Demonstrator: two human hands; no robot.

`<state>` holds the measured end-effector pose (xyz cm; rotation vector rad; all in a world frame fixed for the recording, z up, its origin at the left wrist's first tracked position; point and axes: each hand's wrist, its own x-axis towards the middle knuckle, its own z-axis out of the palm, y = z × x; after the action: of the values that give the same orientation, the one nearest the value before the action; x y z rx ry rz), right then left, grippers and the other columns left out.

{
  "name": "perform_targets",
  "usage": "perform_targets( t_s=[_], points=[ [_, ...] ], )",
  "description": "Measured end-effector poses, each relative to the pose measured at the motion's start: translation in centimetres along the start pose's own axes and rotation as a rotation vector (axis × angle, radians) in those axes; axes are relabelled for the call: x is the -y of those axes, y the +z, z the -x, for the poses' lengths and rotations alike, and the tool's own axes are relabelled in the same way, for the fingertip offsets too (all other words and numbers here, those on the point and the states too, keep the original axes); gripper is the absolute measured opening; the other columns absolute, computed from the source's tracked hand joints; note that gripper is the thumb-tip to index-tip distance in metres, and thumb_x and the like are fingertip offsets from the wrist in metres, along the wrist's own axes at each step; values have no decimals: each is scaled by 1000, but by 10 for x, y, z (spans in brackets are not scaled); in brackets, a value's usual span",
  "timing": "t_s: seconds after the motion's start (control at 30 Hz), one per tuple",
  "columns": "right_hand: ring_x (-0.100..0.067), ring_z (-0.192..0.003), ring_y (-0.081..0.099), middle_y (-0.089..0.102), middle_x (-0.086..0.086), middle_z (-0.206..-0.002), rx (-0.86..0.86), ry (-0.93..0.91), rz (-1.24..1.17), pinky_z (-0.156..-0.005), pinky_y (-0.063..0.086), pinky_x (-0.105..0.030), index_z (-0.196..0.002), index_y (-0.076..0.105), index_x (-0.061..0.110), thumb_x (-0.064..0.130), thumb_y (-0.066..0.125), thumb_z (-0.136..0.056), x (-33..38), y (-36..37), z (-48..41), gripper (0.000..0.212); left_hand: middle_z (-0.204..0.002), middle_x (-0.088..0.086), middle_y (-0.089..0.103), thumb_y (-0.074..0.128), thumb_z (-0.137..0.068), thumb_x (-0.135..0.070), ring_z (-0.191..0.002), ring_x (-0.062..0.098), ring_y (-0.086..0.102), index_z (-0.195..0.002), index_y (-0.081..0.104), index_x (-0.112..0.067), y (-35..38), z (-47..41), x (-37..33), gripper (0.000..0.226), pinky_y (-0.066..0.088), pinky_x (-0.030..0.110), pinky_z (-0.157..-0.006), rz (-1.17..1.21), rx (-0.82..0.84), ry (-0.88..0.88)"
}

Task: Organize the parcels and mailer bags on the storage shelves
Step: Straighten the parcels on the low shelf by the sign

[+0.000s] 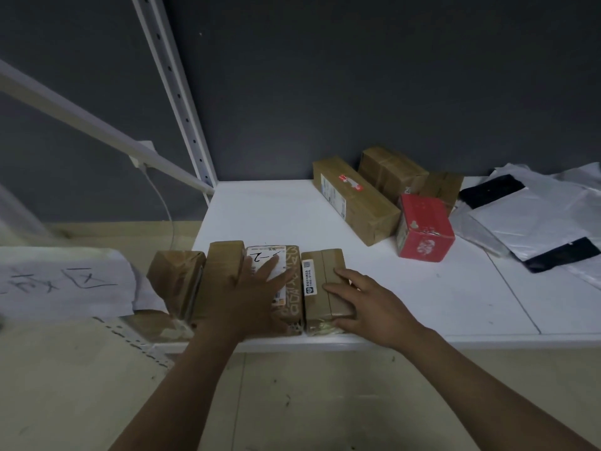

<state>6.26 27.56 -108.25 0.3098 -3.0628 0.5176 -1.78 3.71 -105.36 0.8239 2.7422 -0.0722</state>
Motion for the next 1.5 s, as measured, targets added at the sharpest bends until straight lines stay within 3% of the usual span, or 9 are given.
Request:
perform_targets(
  t_s=[0.2,0.4,0.8,0.93,1.03,1.17,1.27,1.37,1.5],
  points=[
    [-22,-131,44,27,0,-156,12,26,90,-90,51,-37,-143,41,33,60,55,-84,11,0,0,66,-162,-1,-7,39,-54,-92,-148,29,-8,-152,5,-37,-16,-8,-1,117,2,52,-118,23,40,88],
    [-17,-132,40,38,4,-150,24,262,148,-102,39,-32,-144,39,29,59,40,-94,7,-48,-8,58,-159,0,20,54,-92,-51,-145,21,20,-150,30,-27,-64,-40,-24,67,19,34,-115,286,-217,161],
    [-31,-108,51,44,-8,-137,-62,563,304,-88,48,-37,-135,46,24,50,46,-93,-112,-88,-18,50,-155,3,28,51,-95,-45,-137,24,34,-149,30,-26,-46,-143,-115,61,32,33,-108,180,-334,218],
    [-37,-112,50,28,-10,-147,-109,611,177,-88,48,-42,-144,31,31,67,37,-90,-144,-85,-34,66,-153,4,32,59,-91,-41,-134,26,39,-145,38,-25,-39,-160,-139,60,37,35,-106,145,-373,147],
    [-37,-116,51,22,-10,-152,-79,636,134,-90,47,-43,-148,21,29,74,37,-86,-155,-77,-48,78,-126,9,63,83,-68,-40,-99,28,67,-117,67,-19,-40,-170,-147,56,57,37,-76,81,-401,60],
    [-34,-109,52,30,-12,-145,-199,637,71,-84,49,-39,-142,29,24,62,45,-89,-162,-69,-48,67,-156,0,30,52,-95,-42,-135,24,39,-147,35,-25,-35,-174,-157,57,35,34,-108,143,-344,65],
    [-35,-107,50,36,-11,-139,-311,632,-67,-85,48,-38,-136,39,22,53,55,-85,-165,-74,-36,62,-157,2,24,46,-98,-41,-142,23,27,-149,31,-19,-38,-176,-164,58,26,33,-114,311,-350,32],
    [-28,-111,51,38,-4,-137,-435,613,-299,-90,52,-40,-134,45,26,48,66,-75,-165,-84,-19,66,-139,10,51,41,-101,-38,-128,20,49,-136,45,-11,-40,-176,-174,44,28,23,-108,402,-498,176],
    [-12,-108,53,42,8,-128,-626,517,-682,-82,52,-20,-121,56,29,21,75,-75,-157,-98,5,50,-105,-21,60,58,-94,-31,-96,-5,58,-110,50,-33,-55,-166,-189,18,43,7,-80,828,-404,186]
  ],
)
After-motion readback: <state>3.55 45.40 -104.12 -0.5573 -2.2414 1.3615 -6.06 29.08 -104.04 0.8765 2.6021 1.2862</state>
